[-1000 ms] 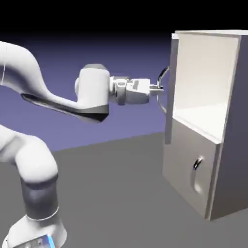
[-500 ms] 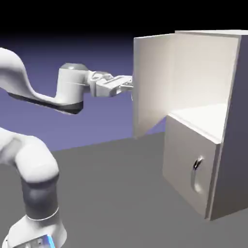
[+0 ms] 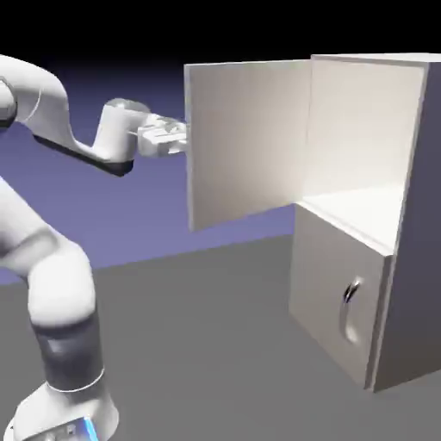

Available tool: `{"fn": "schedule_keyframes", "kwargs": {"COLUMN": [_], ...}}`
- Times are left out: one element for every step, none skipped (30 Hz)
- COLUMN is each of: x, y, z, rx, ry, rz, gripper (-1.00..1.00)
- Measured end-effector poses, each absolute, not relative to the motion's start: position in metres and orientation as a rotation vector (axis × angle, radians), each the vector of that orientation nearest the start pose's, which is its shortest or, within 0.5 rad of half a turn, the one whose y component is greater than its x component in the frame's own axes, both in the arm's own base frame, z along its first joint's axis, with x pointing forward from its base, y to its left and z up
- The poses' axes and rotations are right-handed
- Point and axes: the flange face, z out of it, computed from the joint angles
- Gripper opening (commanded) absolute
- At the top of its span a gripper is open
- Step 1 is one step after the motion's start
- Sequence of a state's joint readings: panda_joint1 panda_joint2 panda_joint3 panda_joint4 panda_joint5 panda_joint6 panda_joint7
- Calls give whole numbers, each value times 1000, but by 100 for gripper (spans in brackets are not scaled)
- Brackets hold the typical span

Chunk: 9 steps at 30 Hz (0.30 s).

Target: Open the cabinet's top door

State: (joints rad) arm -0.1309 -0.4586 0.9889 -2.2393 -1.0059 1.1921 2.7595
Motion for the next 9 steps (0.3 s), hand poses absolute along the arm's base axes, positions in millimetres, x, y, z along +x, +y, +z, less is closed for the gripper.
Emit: {"fn": "schedule_keyframes", "kwargs": {"x": [303,305,307,308,310,311,312,313,314], "y": [262,268,273,278,282,286,289,292,295], "z": [532,532,532,532,532,532,532,532,532], "rx": [-1231,-1215,-1201,-1187,-1175,-1163,-1154,-1145,-1138], "ry": [2235,2259,2280,2300,2318,2334,2349,2361,2372], "rz": [-2451,-2456,-2461,-2466,-2470,-2474,-2476,-2478,-2480], "gripper": [-100,-100,-100,-100,-100,-100,-100,-100,-100]}}
